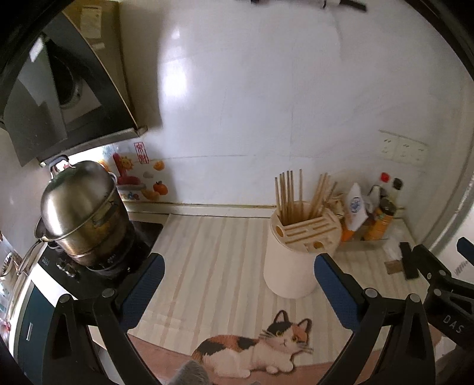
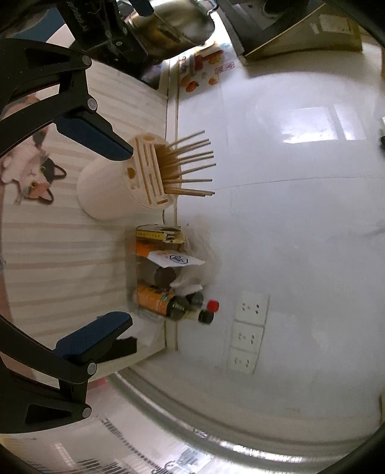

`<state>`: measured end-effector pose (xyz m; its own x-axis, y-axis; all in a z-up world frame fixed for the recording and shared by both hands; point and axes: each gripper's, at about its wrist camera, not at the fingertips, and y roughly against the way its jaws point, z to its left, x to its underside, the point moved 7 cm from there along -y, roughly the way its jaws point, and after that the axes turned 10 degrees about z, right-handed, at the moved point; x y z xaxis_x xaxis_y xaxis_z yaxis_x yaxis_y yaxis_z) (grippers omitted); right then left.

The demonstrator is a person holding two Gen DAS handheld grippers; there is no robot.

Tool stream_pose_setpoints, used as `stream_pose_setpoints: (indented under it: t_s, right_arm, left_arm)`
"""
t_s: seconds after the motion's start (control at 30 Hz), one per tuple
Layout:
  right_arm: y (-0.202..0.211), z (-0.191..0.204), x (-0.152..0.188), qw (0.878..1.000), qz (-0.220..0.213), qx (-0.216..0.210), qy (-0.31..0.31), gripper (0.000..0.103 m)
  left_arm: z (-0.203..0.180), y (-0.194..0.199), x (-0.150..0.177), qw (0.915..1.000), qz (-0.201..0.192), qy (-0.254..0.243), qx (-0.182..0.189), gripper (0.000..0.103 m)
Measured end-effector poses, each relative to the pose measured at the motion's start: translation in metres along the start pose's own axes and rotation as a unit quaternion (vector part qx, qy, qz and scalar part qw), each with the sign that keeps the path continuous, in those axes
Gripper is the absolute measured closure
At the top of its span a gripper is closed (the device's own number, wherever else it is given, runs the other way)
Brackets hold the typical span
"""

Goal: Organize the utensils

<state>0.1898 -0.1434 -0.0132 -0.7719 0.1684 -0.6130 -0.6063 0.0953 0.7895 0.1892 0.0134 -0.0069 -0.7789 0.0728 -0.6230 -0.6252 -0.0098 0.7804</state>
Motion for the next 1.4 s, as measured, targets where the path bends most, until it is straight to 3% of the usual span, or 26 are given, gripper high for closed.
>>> stream_pose_setpoints:
  t_s: [0.27, 0.53, 0.9, 1.4]
  right_arm:
    - [0.092, 0.003, 0.042, 0.999, -0.037, 0.019, -0.020, 0.000]
    - [0.148, 0.013, 0.068, 0.998, -0.057, 0.023, -0.023, 0.000]
    - [0.167, 0.008, 0.068, 0.997, -0.067, 0.016, -0.025, 0.000]
    - [0.161, 0.010, 0.065, 0.998, -0.056, 0.006, -0.012, 0.000]
  left_arm:
    - [0.018, 0.060, 0.035, 0.9995, -0.019, -0.015, 0.021, 0.000]
    - [0.024, 0.092, 0.052, 0.9991, -0.032, -0.017, 0.024, 0.000]
    - [0.020, 0.098, 0.057, 0.9993, -0.029, -0.010, 0.023, 0.000]
    - [0.024, 0.098, 0.056, 0.9997, -0.025, 0.002, 0.007, 0.000]
